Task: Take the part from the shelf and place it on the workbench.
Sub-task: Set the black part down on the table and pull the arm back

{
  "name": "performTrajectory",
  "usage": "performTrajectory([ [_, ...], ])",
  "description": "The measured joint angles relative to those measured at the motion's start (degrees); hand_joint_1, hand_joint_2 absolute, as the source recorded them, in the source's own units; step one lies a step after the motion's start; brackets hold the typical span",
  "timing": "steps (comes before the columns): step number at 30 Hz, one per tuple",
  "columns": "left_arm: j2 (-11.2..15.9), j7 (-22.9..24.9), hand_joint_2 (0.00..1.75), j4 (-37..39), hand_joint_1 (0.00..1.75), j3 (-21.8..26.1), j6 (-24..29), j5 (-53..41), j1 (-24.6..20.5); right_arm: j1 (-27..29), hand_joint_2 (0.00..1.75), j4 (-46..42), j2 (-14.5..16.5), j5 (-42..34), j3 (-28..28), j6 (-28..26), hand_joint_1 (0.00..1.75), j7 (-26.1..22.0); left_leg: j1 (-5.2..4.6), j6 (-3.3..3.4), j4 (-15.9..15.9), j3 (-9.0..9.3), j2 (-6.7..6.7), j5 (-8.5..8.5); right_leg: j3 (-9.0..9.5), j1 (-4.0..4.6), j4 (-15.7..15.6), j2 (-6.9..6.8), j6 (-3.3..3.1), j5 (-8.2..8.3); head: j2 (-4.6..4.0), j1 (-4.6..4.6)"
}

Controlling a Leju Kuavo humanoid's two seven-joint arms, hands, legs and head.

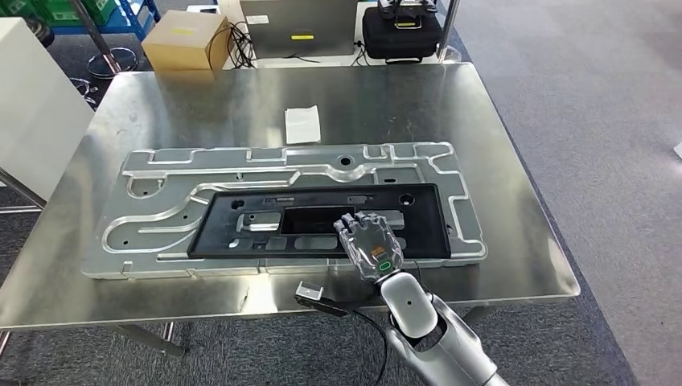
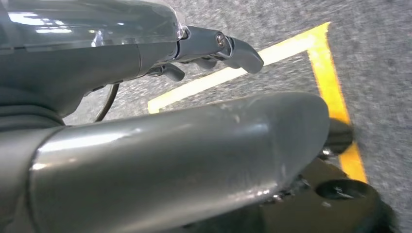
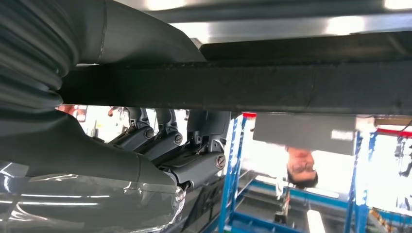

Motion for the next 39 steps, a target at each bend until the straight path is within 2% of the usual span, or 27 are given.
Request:
performTrajectory([
  [2,0.0,0.1,0.0,0.0,0.0,0.0,0.1,0.0,0.1,0.1,1.75,0.0,0.2,0.0,-0.4,-0.1,1.75,-0.1,0.13,0.73,-0.3,0.57,0.0,-0.29,-0.18,-0.14,1.2,-0.24,0.65,-1.13,-0.01,0.18],
  [3,0.0,0.1,0.0,0.0,0.0,0.0,0.1,0.0,0.0,0.1,1.75,0.0,0.2,0.0,-0.7,-0.2,1.75,-0.2,0.27,1.04,-0.5,1.0,0.01,-0.56,-1.33,-0.22,3.7,-0.4,0.98,-2.28,-0.01,0.32],
  [4,0.1,0.1,0.0,0.0,0.0,0.0,0.2,0.0,0.0,0.2,1.75,0.0,0.3,0.0,-1.0,-0.3,1.75,-0.2,0.33,1.27,-0.6,1.4,0.02,-0.91,-3.39,-0.33,7.4,-0.6,1.26,-3.73,-0.01,0.49],
  [6,0.1,0.1,0.0,0.0,0.0,0.0,0.3,0.0,-0.1,0.3,1.75,0.1,0.3,0.0,-1.4,-0.5,1.75,-0.3,0.33,1.41,-0.6,2.21,0.01,-1.74,-9.03,-0.5,15.9,-0.79,1.65,-5.98,-0.01,0.62],
  [7,0.1,0.1,0.0,0.0,0.0,0.0,0.3,0.0,-0.1,0.5,1.75,0.3,0.3,0.0,-1.5,-0.5,1.75,-0.4,0.32,1.37,-0.6,2.72,-0.01,-2.17,-11.08,-0.55,18.0,-0.82,1.68,-5.63,-0.01,0.62],
  [8,0.1,0.1,0.0,0.0,0.0,0.0,0.3,0.0,0.0,0.7,1.75,0.4,0.3,0.0,-1.7,-0.5,1.75,-0.4,0.3,1.32,-0.6,3.36,-0.02,-2.61,-12.05,-0.55,17.8,-0.84,1.57,-3.89,-0.01,0.64],
  [9,0.1,0.1,0.0,0.0,0.0,0.0,0.4,0.0,0.0,0.8,1.75,0.4,0.3,0.0,-1.8,-0.5,1.75,-0.5,0.27,1.26,-0.6,4.05,-0.04,-3.04,-11.76,-0.49,15.2,-0.84,1.33,-1.04,-0.01,0.65],
  [11,0.0,0.1,0.0,0.0,0.0,0.0,0.7,0.0,0.0,0.9,1.75,0.4,0.3,0.0,-2.3,-0.5,1.75,-0.7,0.15,1.06,-0.6,5.25,-0.08,-3.87,-9.59,-0.11,7.3,-0.85,0.44,4.92,-0.01,0.61],
  [12,0.0,0.1,0.0,0.0,0.0,0.0,0.9,0.0,0.0,0.9,1.75,0.5,0.3,0.0,-2.7,-0.5,1.75,-0.9,0.13,0.87,-0.6,5.49,-0.16,-4.17,-8.63,0.15,4.2,-0.86,-0.03,6.42,-0.01,0.55],
  [13,-0.1,0.2,0.0,0.0,0.0,0.0,1.1,-0.1,-0.1,0.9,1.75,0.5,0.4,0.0,-3.2,-0.5,1.75,-1.2,0.13,0.61,-0.6,5.51,-0.21,-4.38,-8.12,0.38,2.5,-0.86,-0.39,6.87,-0.01,0.52],
  [15,-0.1,0.3,0.0,0.0,0.0,0.0,1.4,-0.1,-0.2,1.1,1.75,0.6,0.5,0.0,-4.5,-0.5,1.75,-2.0,0.12,-0.09,-0.9,5.46,-0.27,-4.58,-7.8,0.47,1.3,-0.8,-0.83,6.36,0.01,0.53],
  [17,0.0,0.4,0.0,0.0,0.0,0.0,1.7,-0.2,-0.3,1.5,1.75,0.7,0.9,0.0,-6.1,-0.6,1.75,-3.0,0.05,-0.71,-0.2,5.45,-0.11,-5.44,-7.11,0.06,0.5,-0.81,-1.21,6.33,0.01,0.51],
  [19,0.1,0.4,0.0,0.0,0.0,0.0,1.7,-0.2,-0.3,1.8,1.75,1.1,1.4,0.0,-7.7,-0.8,1.75,-3.8,0.12,-1.09,4.4,3.52,0.02,-8.13,-6.31,-0.22,-0.1,-0.93,-1.67,6.25,0.0,0.37],
  [21,0.1,0.5,0.0,0.0,0.0,0.0,1.7,-0.3,-0.3,2.0,1.75,1.6,1.8,0.0,-9.0,-1.0,1.75,-4.6,0.26,-1.4,12.2,-0.43,0.04,-11.2,-6.0,-0.13,0.0,-0.99,-2.01,5.88,0.0,0.31],
  [22,0.1,0.6,0.0,0.0,0.0,0.0,1.7,-0.4,-0.3,2.3,1.75,2.0,2.0,0.0,-9.7,-1.0,1.75,-4.9,0.31,-1.53,14.7,-1.94,0.05,-11.64,-5.88,-0.08,0.1,-0.99,-2.08,5.66,-0.01,0.31],
  [23,0.1,0.7,0.0,0.0,0.0,0.0,1.7,-0.4,-0.2,2.5,1.75,2.3,2.1,0.0,-10.3,-1.1,1.75,-5.2,0.34,-1.61,15.1,-2.46,0.06,-10.9,-5.73,-0.05,0.3,-0.94,-2.06,5.42,-0.01,0.32],
  [24,0.2,0.8,0.0,0.0,0.0,0.0,1.7,-0.5,-0.2,2.8,1.75,2.6,2.3,0.0,-10.9,-1.1,1.75,-5.4,0.36,-1.61,13.2,-1.85,0.06,-9.08,-5.55,-0.04,0.5,-0.87,-1.98,5.14,-0.01,0.3],
  [26,0.3,0.9,0.0,0.0,0.0,0.0,1.7,-0.5,-0.2,3.1,1.75,3.2,2.6,0.0,-12.0,-1.2,1.75,-5.6,0.33,-1.33,5.9,1.26,0.05,-4.85,-5.21,0.02,1.0,-0.75,-1.66,4.48,-0.01,0.3],
  [27,0.3,0.9,0.0,0.0,0.0,0.0,1.7,-0.5,-0.3,3.1,1.75,3.4,2.7,0.0,-12.5,-1.2,1.75,-5.6,0.24,-1.08,2.8,2.54,0.02,-3.7,-5.26,0.12,1.4,-0.7,-1.43,4.19,-0.01,0.3],
  [28,0.4,0.9,0.0,0.0,0.0,0.0,1.7,-0.5,-0.4,3.1,1.75,3.6,2.8,0.0,-12.9,-1.3,1.75,-5.6,0.15,-0.82,1.1,3.23,-0.01,-3.26,-5.42,0.19,1.7,-0.67,-1.17,4.02,0.0,0.33],
  [31,0.4,1.0,0.0,0.0,0.0,0.0,1.7,-0.5,-0.4,3.3,1.75,4.0,3.1,0.0,-13.8,-1.5,1.75,-5.7,0.17,-0.08,0.2,3.4,-0.04,-3.36,-5.76,0.26,1.9,-0.62,-0.47,3.87,0.0,0.35],
  [33,0.4,1.0,0.87,0.0,0.0,0.0,1.7,-0.5,-0.4,3.3,0.87,4.1,3.1,0.0,-14.2,-1.6,0.87,-5.7,0.46,0.58,-0.2,3.61,0.04,-3.13,-6.59,0.2,3.9,-0.69,0.11,2.42,0.01,0.58],
  [35,0.4,1.0,1.75,0.0,0.0,-0.1,1.6,-0.6,-0.5,3.3,0.0,4.2,3.1,0.0,-14.7,-1.7,0.0,-6.0,0.57,1.02,-0.5,3.7,0.09,-3.06,-9.53,-0.11,10.1,-0.81,0.69,-0.82,0.0,0.84],
  [36,0.4,1.0,1.75,0.0,0.0,-0.1,1.5,-0.7,-0.5,3.4,0.0,4.4,3.2,0.0,-15.1,-1.7,0.0,-6.3,0.57,1.1,-0.4,3.68,0.1,-3.08,-11.47,-0.3,13.9,-0.82,0.91,-2.35,-0.01,0.87],
  [37,0.4,1.1,1.31,0.0,0.0,-0.2,1.5,-0.8,-0.5,3.5,0.0,4.6,3.3,0.0,-15.5,-1.8,0.0,-6.7,0.58,1.1,-0.4,3.69,0.1,-3.1,-12.98,-0.52,16.7,-0.83,1.11,-3.08,-0.01,0.86],
  [38,0.4,1.1,0.87,0.0,0.0,-0.3,1.6,-0.9,-0.5,3.6,0.0,4.8,3.3,0.0,-16.0,-1.9,0.0,-7.0,0.6,1.07,-0.4,3.73,0.1,-3.13,-13.64,-0.73,17.7,-0.85,1.25,-2.77,-0.01,0.87],
  [39,0.4,1.2,0.44,0.0,0.0,-0.4,1.7,-0.9,-0.5,3.6,0.0,5.0,3.4,0.0,-16.4,-2.0,0.0,-7.4,0.64,1.0,-0.4,3.81,0.08,-3.17,-13.11,-0.92,16.3,-0.89,1.33,-1.36,-0.01,0.88],
])
